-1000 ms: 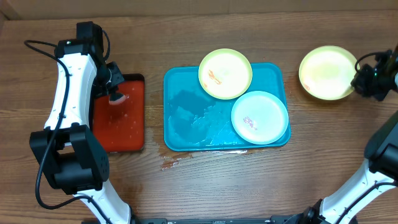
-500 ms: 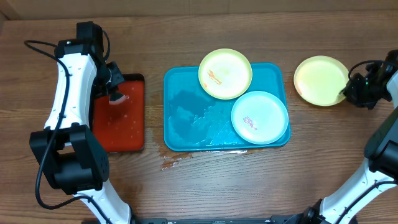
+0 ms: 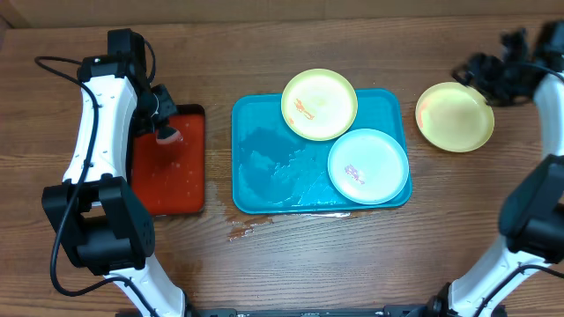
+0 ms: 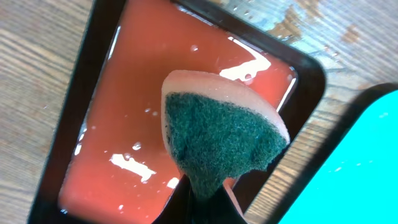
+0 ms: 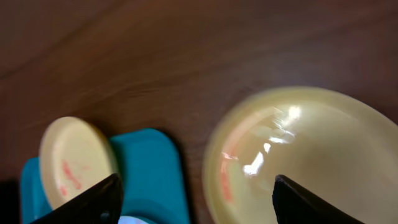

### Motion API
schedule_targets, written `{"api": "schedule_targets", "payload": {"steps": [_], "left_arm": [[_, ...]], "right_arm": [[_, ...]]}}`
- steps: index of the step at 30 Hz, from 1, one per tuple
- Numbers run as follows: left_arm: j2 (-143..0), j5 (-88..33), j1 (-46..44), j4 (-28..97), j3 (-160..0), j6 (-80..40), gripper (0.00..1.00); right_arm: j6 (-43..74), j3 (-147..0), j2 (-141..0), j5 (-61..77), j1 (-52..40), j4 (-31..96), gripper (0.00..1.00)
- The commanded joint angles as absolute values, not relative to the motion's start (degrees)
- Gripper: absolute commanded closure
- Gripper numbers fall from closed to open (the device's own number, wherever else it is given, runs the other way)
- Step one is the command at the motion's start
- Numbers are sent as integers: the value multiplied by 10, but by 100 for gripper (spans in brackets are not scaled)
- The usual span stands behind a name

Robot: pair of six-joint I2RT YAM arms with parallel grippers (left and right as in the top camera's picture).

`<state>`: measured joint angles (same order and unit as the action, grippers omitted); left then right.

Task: Clean dirty plates on tray and stack at the side
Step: 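Reach the right gripper to the rim of the other yellow plate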

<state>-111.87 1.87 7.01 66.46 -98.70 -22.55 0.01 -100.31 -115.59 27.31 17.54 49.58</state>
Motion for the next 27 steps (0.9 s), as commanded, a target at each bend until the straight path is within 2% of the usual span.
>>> {"api": "schedule_targets", "payload": {"steps": [1, 3, 5, 10, 14, 15, 18, 21, 24, 25, 27], "left_arm": [[-1109, -2, 70, 660, -985, -234, 96], [-1109, -2, 70, 660, -985, -233, 96], [-1109, -2, 70, 660, -985, -233, 96], [-1109, -1, 70, 660, -985, -231, 96], [-1109, 0, 70, 660, -985, -231, 96], [-1109, 0, 70, 660, -985, -231, 95], [-1109, 0, 70, 660, -985, -231, 96], [-1109, 0, 70, 660, -985, -231, 96], [-1109, 0, 70, 659, -985, -231, 96], [-1109, 0, 70, 660, -985, -231, 96], [-1109, 0, 70, 659, -985, -231, 96]], "right_arm": [[-37, -1012, -1151, 283, 102, 464, 16], [-63, -1012, -1173, 207, 42, 422, 7], [-93, -1012, -1190, 165, 9, 404, 4], [-198, -1012, -1242, 81, -69, 381, 0], [-227, -1012, -1270, 62, -98, 364, 1], [-232, -1012, -1274, 63, -103, 360, 3], [-254, -1012, -1290, 65, -114, 351, 18], [-279, -1012, -1300, 64, -124, 343, 14], [-286, -1012, -1309, 64, -131, 335, 16], [-286, -1012, -1310, 65, -132, 334, 20], [-286, -1012, -1313, 65, -134, 332, 45]]}}
